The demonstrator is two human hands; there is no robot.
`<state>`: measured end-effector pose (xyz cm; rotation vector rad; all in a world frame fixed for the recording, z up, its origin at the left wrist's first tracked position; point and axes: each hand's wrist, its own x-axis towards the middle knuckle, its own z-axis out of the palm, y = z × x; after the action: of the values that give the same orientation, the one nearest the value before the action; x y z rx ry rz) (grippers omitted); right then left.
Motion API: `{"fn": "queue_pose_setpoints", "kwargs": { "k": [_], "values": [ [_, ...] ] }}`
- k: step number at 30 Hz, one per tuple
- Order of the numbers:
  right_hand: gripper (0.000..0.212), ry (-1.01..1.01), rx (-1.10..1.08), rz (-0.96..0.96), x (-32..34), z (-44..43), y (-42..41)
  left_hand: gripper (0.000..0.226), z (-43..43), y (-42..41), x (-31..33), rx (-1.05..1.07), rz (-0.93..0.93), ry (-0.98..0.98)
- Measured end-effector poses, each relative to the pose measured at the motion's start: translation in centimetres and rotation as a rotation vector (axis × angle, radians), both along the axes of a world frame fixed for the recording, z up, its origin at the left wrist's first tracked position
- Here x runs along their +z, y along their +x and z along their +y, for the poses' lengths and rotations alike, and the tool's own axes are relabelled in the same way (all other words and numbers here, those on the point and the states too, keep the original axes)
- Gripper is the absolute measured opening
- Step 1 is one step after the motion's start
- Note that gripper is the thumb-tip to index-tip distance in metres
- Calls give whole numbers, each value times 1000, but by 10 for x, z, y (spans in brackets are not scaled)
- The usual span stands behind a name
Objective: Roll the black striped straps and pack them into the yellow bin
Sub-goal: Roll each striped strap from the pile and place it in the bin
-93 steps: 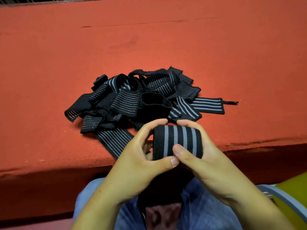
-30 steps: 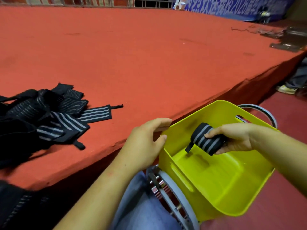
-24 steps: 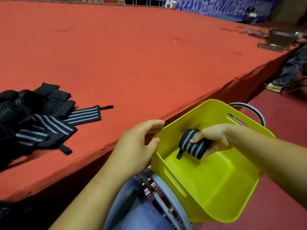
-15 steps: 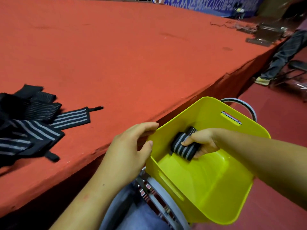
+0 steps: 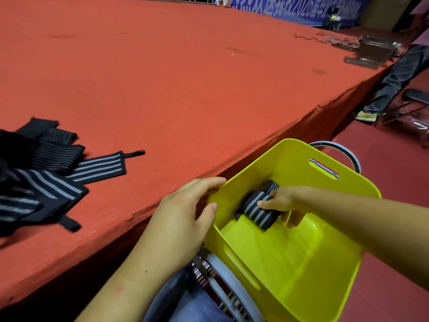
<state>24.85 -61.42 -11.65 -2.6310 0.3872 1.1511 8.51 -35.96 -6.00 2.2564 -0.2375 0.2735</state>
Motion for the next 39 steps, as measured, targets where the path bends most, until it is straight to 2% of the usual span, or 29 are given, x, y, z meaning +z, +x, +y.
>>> {"fn": "queue_pose_setpoints", "kwargs": {
  "k": [5,7,10,15,19,23,26,33,39],
  "values": [
    [66,-372,413,-381,16,6,-2,42,-1,0,0,-3,-1,1],
    [57,-350,527,-498,8,5,3,42,0,0,0,-2,-6,4],
    [51,-288,612,-471,0,10,3,42,-1,0,-1,-3,-12,1],
    [55,-272,560,-357,-3,23,-3,42,1,0,-2,-5,-15,-2],
    [66,-242,497,-309,-9,26,-4,43,2,0,-3,3,-14,-3],
    [57,-167,364,-258,-22,23,-2,43,3,-1,-4,5,-9,-11],
    [56,-100,275,-290,-27,17,1,43,2,-2,-4,2,-12,-12],
    [81,-244,442,-431,-36,10,-2,42,2,-2,-5,-1,-11,-12],
    [118,-387,279,-367,-28,14,-8,42,3,-2,-6,-5,-17,-16]
  ]
}}
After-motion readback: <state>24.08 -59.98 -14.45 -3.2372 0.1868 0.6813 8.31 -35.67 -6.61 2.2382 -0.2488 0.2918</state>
